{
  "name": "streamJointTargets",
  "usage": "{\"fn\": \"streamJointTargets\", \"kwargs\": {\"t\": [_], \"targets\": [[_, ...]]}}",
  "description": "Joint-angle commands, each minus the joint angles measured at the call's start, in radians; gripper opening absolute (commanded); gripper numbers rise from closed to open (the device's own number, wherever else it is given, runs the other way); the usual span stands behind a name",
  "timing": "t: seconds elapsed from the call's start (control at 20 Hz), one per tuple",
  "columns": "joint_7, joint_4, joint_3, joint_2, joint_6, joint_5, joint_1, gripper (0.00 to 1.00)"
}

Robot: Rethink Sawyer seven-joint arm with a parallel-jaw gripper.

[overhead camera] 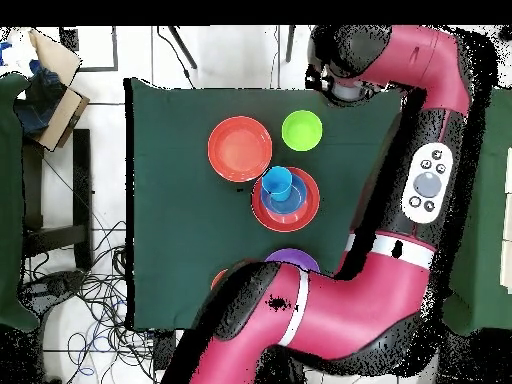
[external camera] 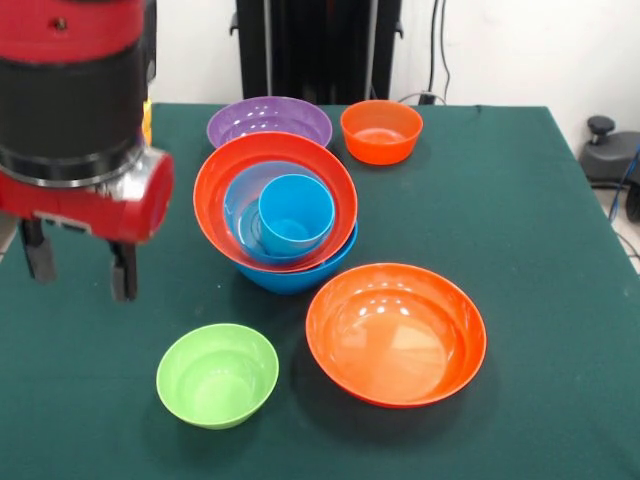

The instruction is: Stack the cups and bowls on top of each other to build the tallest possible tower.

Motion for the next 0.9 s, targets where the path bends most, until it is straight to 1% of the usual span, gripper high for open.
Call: {"fn": "streamJointTargets", "kwargs": {"t": [0.05,0.3,0.4,0.6,0.9], "targets": [[-0.133,-0.147,0.164,0.138,0.055,-0.053,0.013,1.00],[-0.107,-0.165,0.130,0.160,0.015,-0.075,0.036,1.00],[-0.099,-0.153,0.115,0.157,-0.001,-0.063,0.044,1.00],[-0.073,-0.116,0.117,0.150,-0.018,-0.020,0.052,1.00],[-0.051,-0.082,0.103,0.146,-0.062,-0.006,0.058,1.00]]}}
